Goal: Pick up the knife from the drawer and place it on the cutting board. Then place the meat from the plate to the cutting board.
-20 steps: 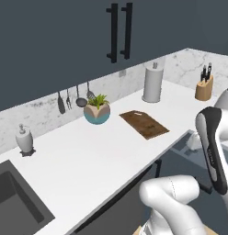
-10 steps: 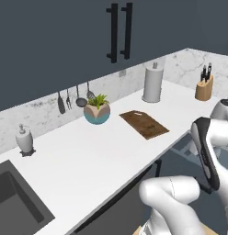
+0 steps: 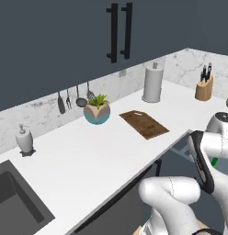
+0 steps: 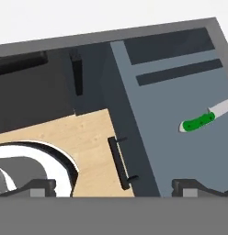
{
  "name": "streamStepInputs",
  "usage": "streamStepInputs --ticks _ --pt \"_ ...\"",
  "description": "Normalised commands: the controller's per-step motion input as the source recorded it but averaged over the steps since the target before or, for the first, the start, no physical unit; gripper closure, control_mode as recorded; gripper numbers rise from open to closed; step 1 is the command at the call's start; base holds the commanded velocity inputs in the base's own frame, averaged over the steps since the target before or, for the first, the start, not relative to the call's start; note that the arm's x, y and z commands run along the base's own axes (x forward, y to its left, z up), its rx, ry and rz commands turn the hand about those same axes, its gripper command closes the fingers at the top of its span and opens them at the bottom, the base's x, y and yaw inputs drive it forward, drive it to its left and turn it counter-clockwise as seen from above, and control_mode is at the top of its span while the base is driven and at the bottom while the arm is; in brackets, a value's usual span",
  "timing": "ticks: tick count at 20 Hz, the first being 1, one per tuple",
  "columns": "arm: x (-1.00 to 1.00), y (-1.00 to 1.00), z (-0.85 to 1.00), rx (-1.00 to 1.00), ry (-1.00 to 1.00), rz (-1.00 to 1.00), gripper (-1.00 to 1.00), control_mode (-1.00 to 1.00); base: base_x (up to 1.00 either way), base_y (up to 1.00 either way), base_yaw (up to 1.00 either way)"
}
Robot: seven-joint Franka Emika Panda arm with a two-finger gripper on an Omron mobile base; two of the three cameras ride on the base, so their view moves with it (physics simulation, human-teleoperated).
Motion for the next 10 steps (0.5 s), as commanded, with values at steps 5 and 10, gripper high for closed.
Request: streamStepInputs --ticks 5,10 --pt "0.36 -0.33 -0.15 0.00 0.00 0.03 -1.00 -1.00 0.00 0.00 0.00" --pt "0.32 -0.26 -0.27 0.00 0.00 0.05 -1.00 -1.00 0.00 0.00 0.00"
